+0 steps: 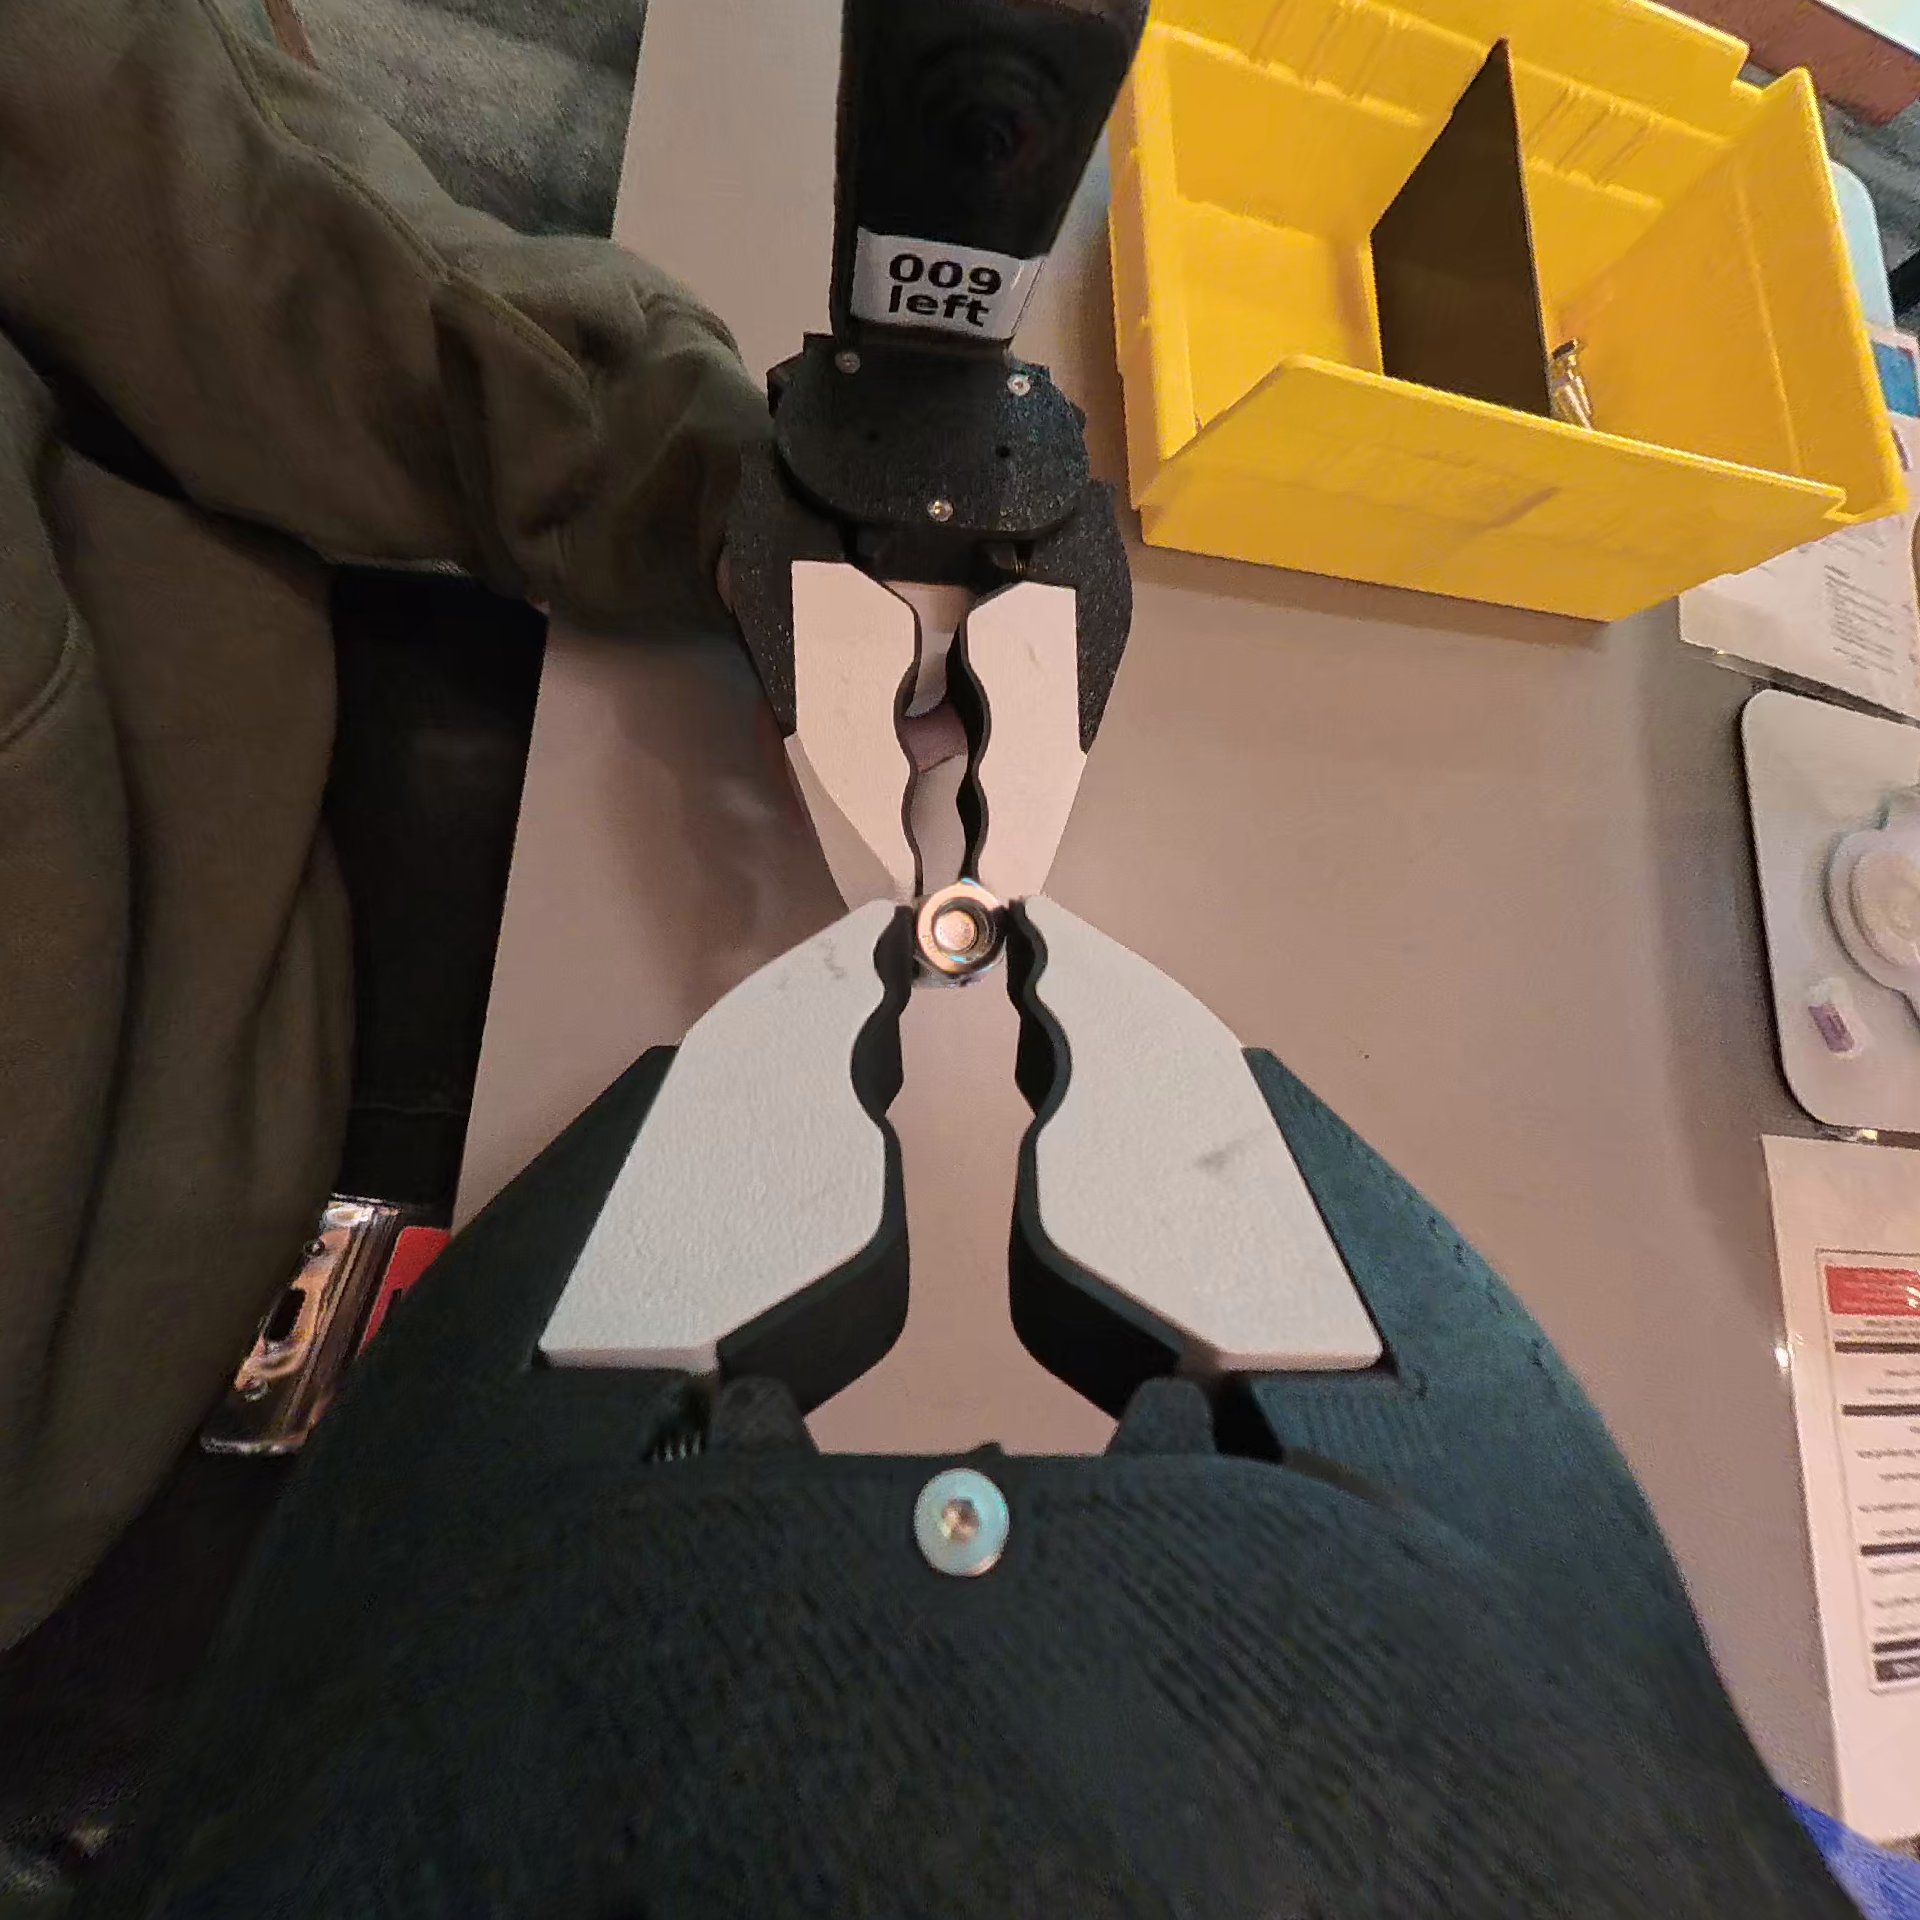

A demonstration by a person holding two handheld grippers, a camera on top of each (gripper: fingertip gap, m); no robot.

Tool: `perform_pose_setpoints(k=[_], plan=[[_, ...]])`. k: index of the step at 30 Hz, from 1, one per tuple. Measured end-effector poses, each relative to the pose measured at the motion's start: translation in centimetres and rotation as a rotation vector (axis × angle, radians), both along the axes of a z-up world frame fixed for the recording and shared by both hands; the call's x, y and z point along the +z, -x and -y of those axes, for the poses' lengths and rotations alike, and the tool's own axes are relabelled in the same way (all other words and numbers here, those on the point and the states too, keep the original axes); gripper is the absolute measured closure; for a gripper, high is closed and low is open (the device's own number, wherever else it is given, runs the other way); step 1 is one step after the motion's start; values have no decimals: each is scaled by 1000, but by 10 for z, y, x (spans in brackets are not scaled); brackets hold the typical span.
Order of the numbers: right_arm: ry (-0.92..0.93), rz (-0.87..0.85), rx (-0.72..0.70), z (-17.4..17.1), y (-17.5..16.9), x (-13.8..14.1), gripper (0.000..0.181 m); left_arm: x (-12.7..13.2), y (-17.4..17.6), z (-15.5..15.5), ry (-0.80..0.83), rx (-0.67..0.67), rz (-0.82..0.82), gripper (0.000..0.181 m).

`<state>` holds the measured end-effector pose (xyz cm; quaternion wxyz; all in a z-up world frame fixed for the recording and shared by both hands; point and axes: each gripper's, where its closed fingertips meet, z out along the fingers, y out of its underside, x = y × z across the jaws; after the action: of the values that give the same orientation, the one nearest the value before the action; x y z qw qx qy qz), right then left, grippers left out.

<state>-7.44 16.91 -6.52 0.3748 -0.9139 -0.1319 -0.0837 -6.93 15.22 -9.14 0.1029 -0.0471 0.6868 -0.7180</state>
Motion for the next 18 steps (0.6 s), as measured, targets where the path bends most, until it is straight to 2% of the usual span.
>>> perform_pose_setpoints(k=[1,8,18], plan=[[-5,-5,-1,-1,0,-1,164,-1,0,0,-6,2,-1,172],[57,26,-18,0,-3,-3,164,-2,-3,-1,-15,14,-24,172],[35,39,-11,-5,-6,-1,164,0,-5,-5,12,9,-52,172]])
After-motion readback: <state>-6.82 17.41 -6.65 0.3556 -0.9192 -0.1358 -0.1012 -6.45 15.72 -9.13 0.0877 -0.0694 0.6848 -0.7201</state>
